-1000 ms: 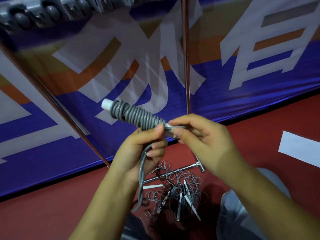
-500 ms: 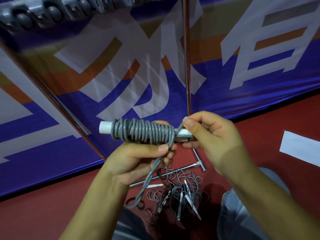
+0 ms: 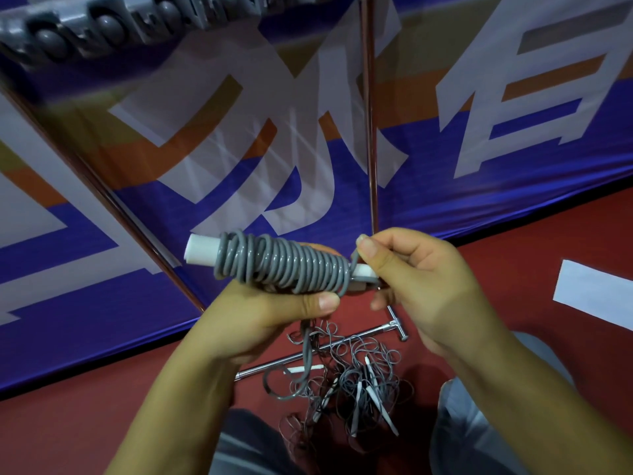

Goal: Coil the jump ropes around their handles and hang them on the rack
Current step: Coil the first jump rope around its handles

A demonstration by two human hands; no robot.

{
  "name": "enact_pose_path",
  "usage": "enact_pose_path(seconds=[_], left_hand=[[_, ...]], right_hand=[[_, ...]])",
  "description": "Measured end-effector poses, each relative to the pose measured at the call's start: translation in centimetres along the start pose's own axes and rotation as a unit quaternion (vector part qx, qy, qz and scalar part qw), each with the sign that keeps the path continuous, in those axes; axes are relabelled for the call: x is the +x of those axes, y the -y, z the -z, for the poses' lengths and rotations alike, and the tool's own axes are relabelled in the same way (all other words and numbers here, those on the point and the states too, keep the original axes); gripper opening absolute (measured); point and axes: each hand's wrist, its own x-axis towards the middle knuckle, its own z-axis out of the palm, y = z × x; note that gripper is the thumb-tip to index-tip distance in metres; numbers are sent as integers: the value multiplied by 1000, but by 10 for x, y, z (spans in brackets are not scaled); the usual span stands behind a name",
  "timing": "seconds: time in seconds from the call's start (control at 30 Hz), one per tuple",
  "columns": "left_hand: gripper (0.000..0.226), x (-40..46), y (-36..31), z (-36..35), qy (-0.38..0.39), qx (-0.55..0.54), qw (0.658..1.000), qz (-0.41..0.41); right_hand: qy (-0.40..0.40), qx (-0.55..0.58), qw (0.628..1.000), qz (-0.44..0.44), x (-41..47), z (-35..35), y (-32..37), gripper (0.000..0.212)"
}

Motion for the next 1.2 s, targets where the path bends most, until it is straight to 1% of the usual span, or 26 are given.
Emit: enact_pose_path(seconds=[0.03, 0.07, 0.13, 0.2, 0.27, 0.3, 0.37, 0.47, 0.57, 0.73, 0.83, 0.9, 0.97, 1.07, 1.13, 1.2], left_hand=[[38, 1, 3, -2, -3, -27, 999, -24], [36, 1, 2, -3, -14, -50, 998, -31], [39, 3, 2, -7, -32, -103, 994, -37], [49, 6, 5, -7, -57, -180, 982, -27], [49, 7, 2, -8, -62, -207, 976, 6], [47, 6, 1, -10, -52, -216, 975, 20], [44, 6, -1, -14, -29, -241, 969, 53], [41, 6, -3, -17, 1, -295, 951, 89], [30, 9, -1, -15, 64, -339, 932, 112], [25, 16, 6, -11, 138, -389, 898, 155], [19, 20, 12, -9, 181, -406, 881, 162], [16, 23, 15, -7, 188, -391, 887, 158], [16, 25, 16, -5, 183, -354, 906, 143], [25, 28, 16, -1, 142, -282, 940, 128], [28, 29, 13, 1, 121, -241, 955, 123], [29, 31, 8, 0, 109, -200, 967, 118]], right_hand=[[4, 10, 1000, 5, 0, 0, 1, 21], [10, 24, 1000, 13, 0, 1, 1, 17], [28, 40, 998, 31, -1, 3, 2, 10], [41, -9, 997, 69, -2, 5, 2, 8], [46, -80, 991, 101, -2, 6, 1, 23], [53, -95, 988, 110, -1, 5, 2, 27], [69, -99, 985, 120, 0, 4, 4, 28], [50, -86, 988, 120, 3, 4, 9, 22], [28, -70, 990, 120, 2, 2, 12, 14], [6, -62, 991, 115, -2, -2, 13, 24], [5, -72, 990, 118, -1, -1, 13, 24], [11, -78, 990, 121, -2, -1, 14, 21], [12, -76, 990, 114, -2, -1, 14, 19], [-7, -70, 993, 98, 0, -2, 11, 17], [-24, -61, 994, 88, 1, -4, 10, 14], [-37, -24, 997, 70, 3, -5, 10, 13]])
